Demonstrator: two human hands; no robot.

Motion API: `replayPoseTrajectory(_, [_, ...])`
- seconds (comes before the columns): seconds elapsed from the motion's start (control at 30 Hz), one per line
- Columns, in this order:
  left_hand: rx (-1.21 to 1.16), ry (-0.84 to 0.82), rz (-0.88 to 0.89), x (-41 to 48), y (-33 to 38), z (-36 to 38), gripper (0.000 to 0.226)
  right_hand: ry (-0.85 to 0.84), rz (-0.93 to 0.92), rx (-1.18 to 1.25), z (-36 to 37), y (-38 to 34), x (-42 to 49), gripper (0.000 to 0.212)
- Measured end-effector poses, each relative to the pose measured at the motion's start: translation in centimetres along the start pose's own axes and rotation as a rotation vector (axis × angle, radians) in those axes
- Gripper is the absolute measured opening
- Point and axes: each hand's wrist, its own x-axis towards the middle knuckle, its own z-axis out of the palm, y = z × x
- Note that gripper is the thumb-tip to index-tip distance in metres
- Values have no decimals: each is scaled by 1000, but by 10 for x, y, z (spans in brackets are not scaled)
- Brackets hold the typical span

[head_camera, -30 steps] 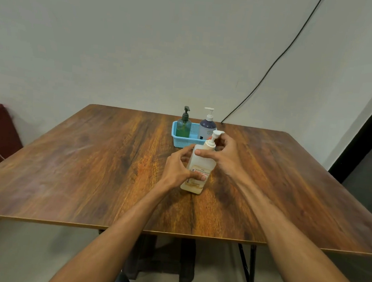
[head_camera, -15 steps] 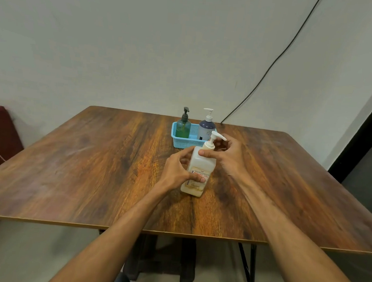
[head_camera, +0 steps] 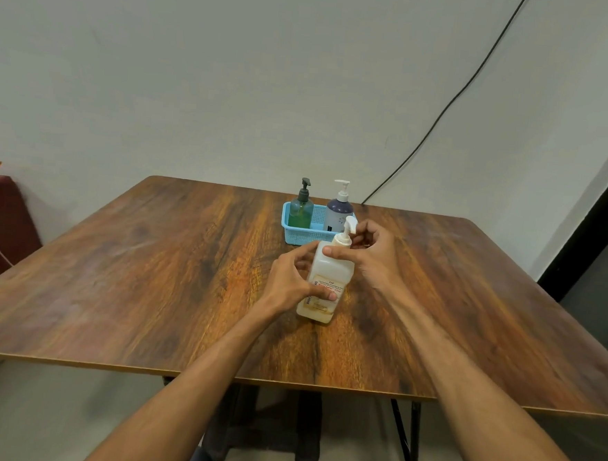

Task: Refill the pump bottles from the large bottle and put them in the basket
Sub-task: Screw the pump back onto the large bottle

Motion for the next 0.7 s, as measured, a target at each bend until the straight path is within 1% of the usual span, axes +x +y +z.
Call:
replayPoseTrajectory(0.07, [-1, 9, -12, 0, -1, 0, 99, -67, 7, -13, -2, 0, 0, 44])
replayPoseTrajectory(0.13, [3, 12, -13, 1, -2, -1, 100, -121, 21, -5, -6, -2, -1, 37])
replayPoseTrajectory(0.17, [6, 11, -10, 1, -2, -1, 100, -112, 26, 3, -6, -3, -2, 34])
replayPoseTrajectory(0.23, [6, 16, -1, 1, -1, 0, 101, -39, 0, -5, -3, -5, -2, 32])
replayPoseTrajectory(0.3, [13, 24, 10, 1, -1, 2, 102, 31, -42, -30, 2, -3, -3, 39])
replayPoseTrajectory(0.33, [16, 27, 12, 1, -2, 3, 103, 39, -44, -33, 3, -2, -3, 41])
replayPoseTrajectory(0.37, [15, 32, 10, 1, -3, 4, 103, 23, -38, -28, 3, -2, -3, 43])
replayPoseTrajectory(0.47, [15, 45, -7, 1, -6, 1, 104, -100, -1, -52, -4, -1, -2, 49])
replayPoseTrajectory(0.5, [21, 43, -4, 2, -7, 1, 105, -105, 6, -58, -5, -1, -2, 46])
replayPoseTrajectory(0.57, [31, 41, 1, 3, -6, 1, 106, -41, 18, -53, -5, -3, -3, 37])
replayPoseTrajectory(0.63, [19, 45, 1, 2, -6, 3, 105, 20, 3, -50, 0, -4, -3, 34])
replayPoseTrajectory(0.7, [2, 54, 0, 2, -7, 4, 105, 30, -12, -50, 3, -4, -4, 35])
